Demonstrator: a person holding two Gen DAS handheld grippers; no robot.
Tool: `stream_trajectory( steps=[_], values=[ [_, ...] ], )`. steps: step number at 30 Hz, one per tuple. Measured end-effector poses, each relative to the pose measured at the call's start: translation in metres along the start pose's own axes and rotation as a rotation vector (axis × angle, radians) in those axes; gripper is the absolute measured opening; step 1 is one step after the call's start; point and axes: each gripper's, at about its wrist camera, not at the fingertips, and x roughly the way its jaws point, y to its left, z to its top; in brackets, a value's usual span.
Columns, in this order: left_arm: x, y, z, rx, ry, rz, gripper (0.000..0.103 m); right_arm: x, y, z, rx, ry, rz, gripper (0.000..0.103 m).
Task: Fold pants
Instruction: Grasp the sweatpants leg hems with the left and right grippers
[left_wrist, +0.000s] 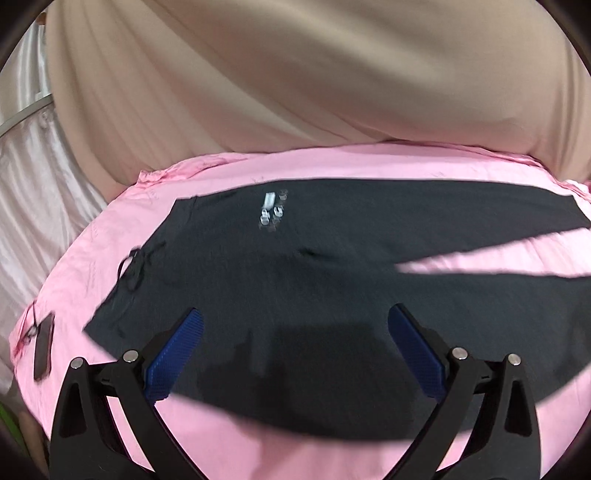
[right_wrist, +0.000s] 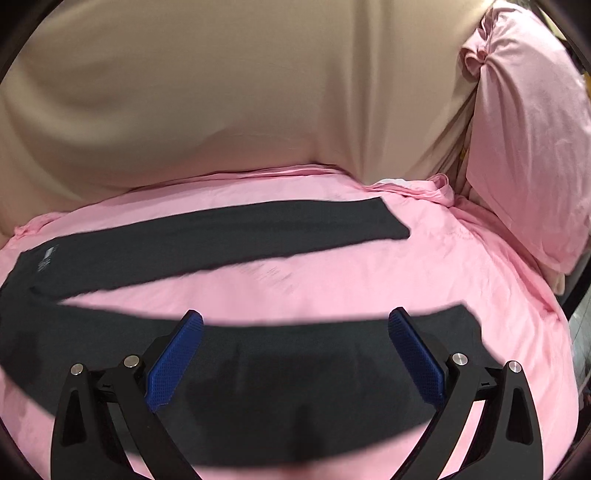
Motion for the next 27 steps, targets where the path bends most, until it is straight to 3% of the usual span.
stream_trajectory(
  steps=[4,9,12,14,18,20,23,24,27],
  values=[
    [0.042,0.024,0.043,-0.033,-0.012,-0.018,0.098,0.071,-0.048,0.055,0.05,0.027,0.004,0.098],
    [0.115,0.072,0.101,-0.058,0.021,0.068,0.098,0.159,-0.09,0.107,0.129,0.08,0.014,0.097],
    [0.161,0.102,0.121,-0.058,0.068,0.176,0.098,0.196,-0.095,0.119,0.136,0.113,0.002,0.097],
    [0.187,0.12,0.128,-0.068,0.103,0.207,0.098,0.22,-0.093,0.122,0.128,0.152,-0.019,0.097],
    [0.234,0.16,0.134,-0.158,0.213,0.161,0.098,0.248,-0.087,0.119,0.108,0.206,-0.016,0.097],
    [0.25,0.176,0.134,-0.198,0.23,0.174,0.098,0.254,-0.082,0.116,0.086,0.216,-0.013,0.097],
    [0.275,0.199,0.135,-0.264,0.263,0.161,0.098,0.257,-0.072,0.113,0.05,0.211,-0.038,0.08],
    [0.283,0.205,0.135,-0.29,0.276,0.137,0.098,0.257,-0.071,0.114,0.049,0.204,-0.036,0.061],
    [0.301,0.217,0.132,-0.36,0.313,0.079,0.094,0.251,-0.071,0.111,0.079,0.205,0.007,0.019]
  ],
)
